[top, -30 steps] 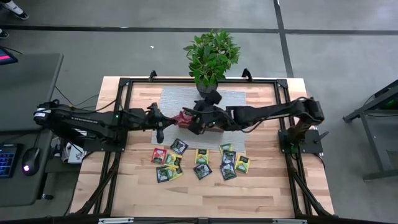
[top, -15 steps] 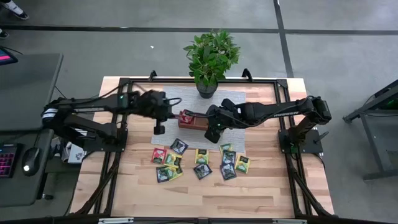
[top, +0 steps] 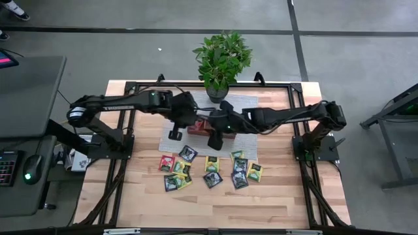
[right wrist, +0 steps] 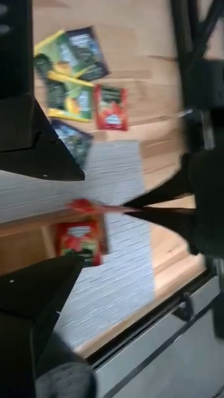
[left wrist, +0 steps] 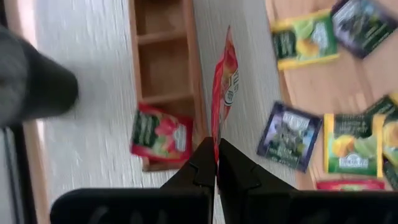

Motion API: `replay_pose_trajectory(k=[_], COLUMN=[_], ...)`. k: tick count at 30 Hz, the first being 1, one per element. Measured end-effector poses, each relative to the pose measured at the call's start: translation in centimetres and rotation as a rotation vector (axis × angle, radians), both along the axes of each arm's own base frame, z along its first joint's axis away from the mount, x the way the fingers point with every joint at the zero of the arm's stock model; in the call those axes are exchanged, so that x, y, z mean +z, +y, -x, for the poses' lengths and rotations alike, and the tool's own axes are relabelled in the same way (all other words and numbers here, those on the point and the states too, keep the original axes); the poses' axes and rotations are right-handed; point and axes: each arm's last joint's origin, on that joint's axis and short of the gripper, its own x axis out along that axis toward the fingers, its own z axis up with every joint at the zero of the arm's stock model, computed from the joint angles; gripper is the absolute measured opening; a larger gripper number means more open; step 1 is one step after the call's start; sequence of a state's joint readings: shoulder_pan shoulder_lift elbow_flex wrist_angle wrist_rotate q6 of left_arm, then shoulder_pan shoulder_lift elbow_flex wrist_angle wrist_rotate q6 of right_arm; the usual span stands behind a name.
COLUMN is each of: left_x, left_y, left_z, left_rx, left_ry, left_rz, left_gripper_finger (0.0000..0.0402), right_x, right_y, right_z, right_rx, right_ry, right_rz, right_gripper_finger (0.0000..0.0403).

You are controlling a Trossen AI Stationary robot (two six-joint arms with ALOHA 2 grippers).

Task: Pick & Place Tea
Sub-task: Put the red tea bag into the left section of the wooden organizer

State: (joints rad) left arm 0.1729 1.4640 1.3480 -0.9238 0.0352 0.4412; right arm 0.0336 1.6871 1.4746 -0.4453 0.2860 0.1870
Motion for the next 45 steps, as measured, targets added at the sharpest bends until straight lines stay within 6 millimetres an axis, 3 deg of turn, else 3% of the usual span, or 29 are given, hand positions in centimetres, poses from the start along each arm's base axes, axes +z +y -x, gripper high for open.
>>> replay_pose_trajectory(k=[7,15,22,27,33,45], left_x=[2.0,2.1,2.2,2.2,2.1,2.0], left_y=[0.1,0.1,0.1,0.0,0.0,-0.1], left_z=[-0.5,-0.2,-0.4,-0.4,-0.2,0.0], left_rx=[0.015,0.016,0.012,0.006,0.006,-0.037], left_ry=[-0.067,-0.047,-0.068,-0.065,-0.047,-0.026], left_rz=[-0.040,-0.046,-0.042,-0.032,-0.030,-0.049], left_gripper_finger=[0.0000,0.0000,0.0000,0.0000,0.0000,0.0000], right_x=[-1.4,-0.8,-2.0,-1.9,-2.1,-2.4], right_y=[-1.2,-1.4,-1.8,-1.8,-1.9,-1.5], right_z=[-1.3,-1.8,-2.5,-2.4,-2.3,-2.1], right_rx=[0.001,0.023,0.022,0.008,0.023,0.051], right_ry=[0.000,-0.082,-0.066,-0.066,-0.036,0.018], right_rz=[-0.017,-0.040,-0.072,-0.061,-0.024,-0.001], right_gripper_finger=[0.0202,0.0201,0.0182,0.0133,0.0015,0.0003])
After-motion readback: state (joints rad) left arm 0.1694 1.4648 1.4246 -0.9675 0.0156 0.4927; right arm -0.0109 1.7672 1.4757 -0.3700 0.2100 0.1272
